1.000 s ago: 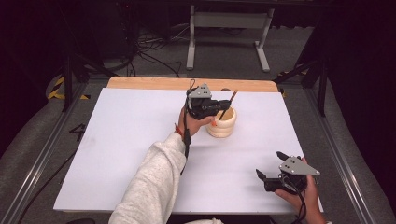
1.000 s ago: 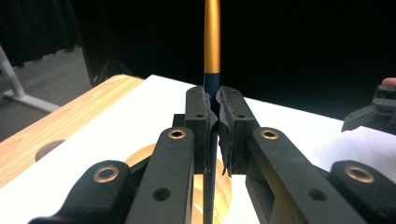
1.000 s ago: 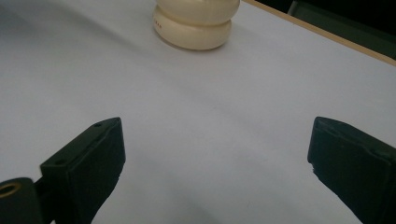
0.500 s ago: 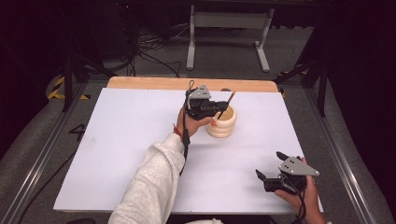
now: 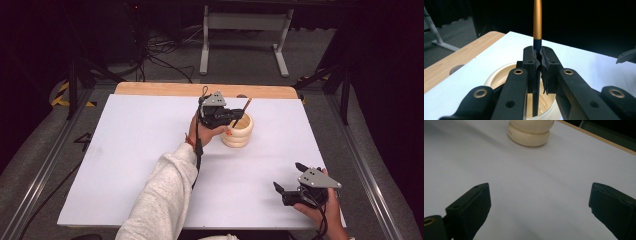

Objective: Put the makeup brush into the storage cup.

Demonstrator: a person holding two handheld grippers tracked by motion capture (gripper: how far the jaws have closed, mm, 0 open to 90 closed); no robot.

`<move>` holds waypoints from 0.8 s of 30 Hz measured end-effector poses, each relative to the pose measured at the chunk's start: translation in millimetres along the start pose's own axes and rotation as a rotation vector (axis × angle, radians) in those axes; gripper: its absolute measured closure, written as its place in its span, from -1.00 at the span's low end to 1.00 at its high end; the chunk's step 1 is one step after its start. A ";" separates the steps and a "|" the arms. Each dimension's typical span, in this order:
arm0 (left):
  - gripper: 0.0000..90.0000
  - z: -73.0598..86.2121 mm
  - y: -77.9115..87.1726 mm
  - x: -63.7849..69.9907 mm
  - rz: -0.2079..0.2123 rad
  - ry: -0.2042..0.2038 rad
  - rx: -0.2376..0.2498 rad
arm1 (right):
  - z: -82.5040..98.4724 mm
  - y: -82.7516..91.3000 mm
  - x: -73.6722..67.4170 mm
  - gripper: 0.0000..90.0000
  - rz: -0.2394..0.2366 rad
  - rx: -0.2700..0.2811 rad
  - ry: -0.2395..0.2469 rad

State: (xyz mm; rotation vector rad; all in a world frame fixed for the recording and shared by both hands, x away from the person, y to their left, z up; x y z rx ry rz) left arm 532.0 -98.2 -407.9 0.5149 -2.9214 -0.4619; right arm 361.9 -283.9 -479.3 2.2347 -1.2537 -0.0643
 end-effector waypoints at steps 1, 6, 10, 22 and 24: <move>0.84 0.1 0.1 -0.4 0.001 -0.002 0.001 | 0.0 0.0 0.0 -0.89 0.000 0.000 0.000; 0.84 2.3 -0.7 0.4 0.004 -0.001 -0.009 | -0.2 0.2 -0.5 -0.89 -0.003 0.000 0.001; 0.84 2.8 -0.5 -0.8 0.003 0.003 -0.008 | 0.0 0.0 -0.5 -0.89 -0.003 -0.001 0.003; 0.83 3.9 -0.8 -1.9 -0.011 -0.008 -0.021 | 0.0 -0.5 -1.5 -0.89 -0.005 -0.004 0.005; 0.84 4.0 -0.4 -1.6 -0.007 -0.009 -0.023 | 0.0 -0.5 -1.7 -0.89 -0.005 -0.005 0.005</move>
Point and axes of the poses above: each handheld gripper's, and its own axes: y roughly backward along the jaws, z roughly out of its underside, x roughly to its right, the point moved 9 cm from there along -y, roughly forward along the jaws, and after that the axes turned 1 degree about y, right-handed, at the moved point
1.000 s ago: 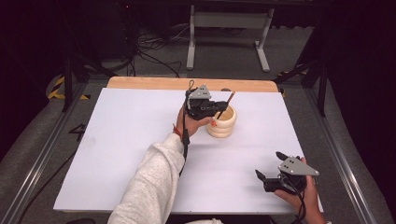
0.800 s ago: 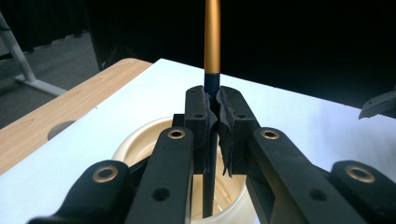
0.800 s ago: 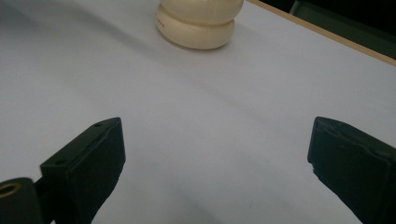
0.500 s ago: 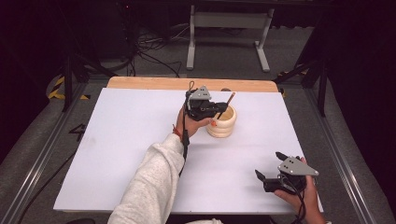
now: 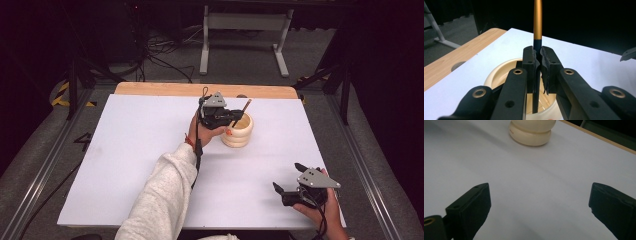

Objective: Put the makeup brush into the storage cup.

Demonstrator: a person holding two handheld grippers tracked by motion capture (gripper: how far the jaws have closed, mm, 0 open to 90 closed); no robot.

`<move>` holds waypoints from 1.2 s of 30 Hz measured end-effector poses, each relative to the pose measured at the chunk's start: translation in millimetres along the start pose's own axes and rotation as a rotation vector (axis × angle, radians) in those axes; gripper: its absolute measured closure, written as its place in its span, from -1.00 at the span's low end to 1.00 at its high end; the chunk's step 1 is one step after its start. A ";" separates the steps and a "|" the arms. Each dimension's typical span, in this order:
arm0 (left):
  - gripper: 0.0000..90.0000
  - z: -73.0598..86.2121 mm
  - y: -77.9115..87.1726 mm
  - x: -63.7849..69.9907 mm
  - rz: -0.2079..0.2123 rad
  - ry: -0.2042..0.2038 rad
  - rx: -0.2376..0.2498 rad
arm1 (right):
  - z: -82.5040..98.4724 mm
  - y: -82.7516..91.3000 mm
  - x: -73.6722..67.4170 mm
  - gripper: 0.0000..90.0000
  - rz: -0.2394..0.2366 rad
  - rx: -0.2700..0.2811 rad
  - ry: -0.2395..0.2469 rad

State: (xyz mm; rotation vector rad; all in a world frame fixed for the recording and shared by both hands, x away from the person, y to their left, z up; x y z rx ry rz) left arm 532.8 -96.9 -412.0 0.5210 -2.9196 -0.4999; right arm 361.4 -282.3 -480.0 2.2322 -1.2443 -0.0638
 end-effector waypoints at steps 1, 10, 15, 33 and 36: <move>0.84 0.0 -0.1 0.4 -0.002 0.003 -0.001 | 0.0 0.0 -0.2 -0.89 -0.001 0.000 0.001; 0.79 0.0 0.6 1.3 0.001 0.001 -0.007 | 0.4 -0.7 -0.5 -0.89 -0.003 -0.004 -0.001; 0.76 0.3 2.6 0.0 -0.005 -0.005 -0.014 | 0.6 -0.9 -0.6 -0.89 -0.005 -0.005 0.000; 0.60 1.0 11.8 -0.4 -0.032 -0.041 -0.035 | 0.9 -1.5 -1.5 -0.89 -0.005 -0.009 0.004; 0.51 0.8 12.5 -0.2 -0.031 -0.038 -0.034 | 1.1 -1.6 -1.7 -0.89 -0.006 -0.010 0.004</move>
Point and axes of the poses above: each handheld gripper's, and its own axes: y roughly backward along the jaws, z roughly out of its underside, x roughly to its right, the point moved 9 cm from there along -y, roughly forward along the jaws, and after that the axes turned 1 degree about y, right-handed, at the moved point
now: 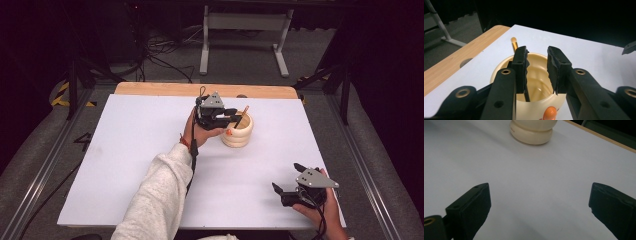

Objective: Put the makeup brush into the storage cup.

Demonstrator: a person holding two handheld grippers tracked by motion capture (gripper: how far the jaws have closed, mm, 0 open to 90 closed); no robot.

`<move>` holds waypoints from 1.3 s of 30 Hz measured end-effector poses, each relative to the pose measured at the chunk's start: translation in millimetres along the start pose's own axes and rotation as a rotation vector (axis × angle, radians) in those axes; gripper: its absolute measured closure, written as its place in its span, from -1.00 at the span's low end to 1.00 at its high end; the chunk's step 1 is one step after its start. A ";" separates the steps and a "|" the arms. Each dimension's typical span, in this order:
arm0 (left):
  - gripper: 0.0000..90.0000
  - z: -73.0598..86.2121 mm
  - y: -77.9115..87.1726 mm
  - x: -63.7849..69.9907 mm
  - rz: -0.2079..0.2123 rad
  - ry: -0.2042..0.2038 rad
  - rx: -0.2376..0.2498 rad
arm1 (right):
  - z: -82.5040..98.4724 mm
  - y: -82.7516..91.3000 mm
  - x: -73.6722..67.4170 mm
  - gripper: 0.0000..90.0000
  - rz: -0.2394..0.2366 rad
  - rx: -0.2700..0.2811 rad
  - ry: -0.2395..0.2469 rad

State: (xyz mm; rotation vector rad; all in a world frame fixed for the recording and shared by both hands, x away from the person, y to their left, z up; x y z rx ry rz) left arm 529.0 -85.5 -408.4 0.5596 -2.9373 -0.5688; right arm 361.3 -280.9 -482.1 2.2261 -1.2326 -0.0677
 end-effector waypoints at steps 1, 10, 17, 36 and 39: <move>0.51 0.3 -0.2 0.0 -0.007 0.005 -0.001 | 0.0 0.0 0.0 -0.89 0.000 0.000 0.000; -0.01 3.2 0.9 -3.8 -0.035 0.025 -0.027 | 0.5 -0.2 -0.3 -0.89 -0.003 -0.003 0.002; -0.41 6.2 1.1 -7.2 -0.070 0.034 -0.051 | 1.1 -0.9 -1.1 -0.89 -0.006 -0.006 0.005; -0.91 8.2 0.5 -6.9 -0.096 0.009 -0.082 | 1.3 -1.4 -2.0 -0.89 -0.007 -0.010 0.012; -0.91 7.9 0.8 -6.4 -0.106 0.001 -0.077 | 1.3 -1.5 -2.6 -0.89 -0.009 -0.011 0.014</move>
Point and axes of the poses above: each handheld gripper's, and its own axes: y roughly backward along the jaws, z roughly out of its underside, x roughly to its right, the point moved 9 cm from there along -y, roughly forward along the jaws, and after that the axes turned 1 degree about y, right-handed, at the moved point
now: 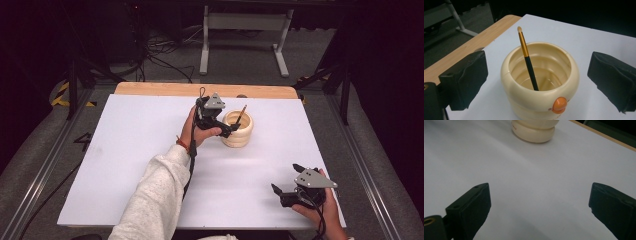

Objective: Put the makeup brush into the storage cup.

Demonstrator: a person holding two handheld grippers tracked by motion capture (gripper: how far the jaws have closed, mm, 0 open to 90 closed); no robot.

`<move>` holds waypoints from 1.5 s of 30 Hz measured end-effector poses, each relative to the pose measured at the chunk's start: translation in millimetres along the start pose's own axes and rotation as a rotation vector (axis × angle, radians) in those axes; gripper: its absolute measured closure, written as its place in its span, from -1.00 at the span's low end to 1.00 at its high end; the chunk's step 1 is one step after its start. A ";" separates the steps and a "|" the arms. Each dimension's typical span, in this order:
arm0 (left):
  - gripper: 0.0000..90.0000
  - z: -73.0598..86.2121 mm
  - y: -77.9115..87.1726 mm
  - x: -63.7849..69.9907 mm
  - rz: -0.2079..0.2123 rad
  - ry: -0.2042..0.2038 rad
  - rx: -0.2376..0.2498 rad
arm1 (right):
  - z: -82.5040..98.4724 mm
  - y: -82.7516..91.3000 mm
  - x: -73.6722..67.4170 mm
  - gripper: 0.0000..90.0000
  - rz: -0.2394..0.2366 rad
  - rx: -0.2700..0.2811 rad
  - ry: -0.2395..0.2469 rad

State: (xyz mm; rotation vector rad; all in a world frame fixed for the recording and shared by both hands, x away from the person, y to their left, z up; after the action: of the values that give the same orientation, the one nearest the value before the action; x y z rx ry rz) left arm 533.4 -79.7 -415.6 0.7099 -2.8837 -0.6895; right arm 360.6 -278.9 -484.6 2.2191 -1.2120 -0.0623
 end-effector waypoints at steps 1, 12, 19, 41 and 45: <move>-0.91 -0.4 0.7 0.4 0.007 -0.001 0.008 | 0.0 0.0 0.0 -0.89 0.001 0.000 0.000; -0.89 0.6 6.6 -3.3 -0.020 -0.007 0.013 | -0.2 -0.2 -0.2 -0.89 0.000 0.001 0.003; -0.89 5.0 9.7 -3.7 -0.033 -0.042 -0.018 | -0.2 -0.1 0.1 -0.89 0.001 0.001 0.001; -0.87 7.0 27.5 -4.9 -0.069 -0.100 -0.038 | -0.6 -0.2 -0.4 -0.89 0.000 0.001 0.001; -0.86 7.6 31.7 -5.7 -0.076 -0.107 -0.028 | -0.5 -0.3 -0.3 -0.89 0.001 0.000 0.003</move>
State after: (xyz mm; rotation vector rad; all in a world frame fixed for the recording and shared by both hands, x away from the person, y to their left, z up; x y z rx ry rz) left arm 523.7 -49.0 -408.0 0.8067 -2.9498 -0.7995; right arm 360.7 -278.3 -484.4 2.2178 -1.2111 -0.0584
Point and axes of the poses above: each handheld gripper's, and its own axes: y roughly backward along the jaws, z roughly out of its underside, x roughly to its right, the point moved 9 cm from there along -y, roughly forward along the jaws, and after that the axes turned 1 degree about y, right-handed, at the moved point
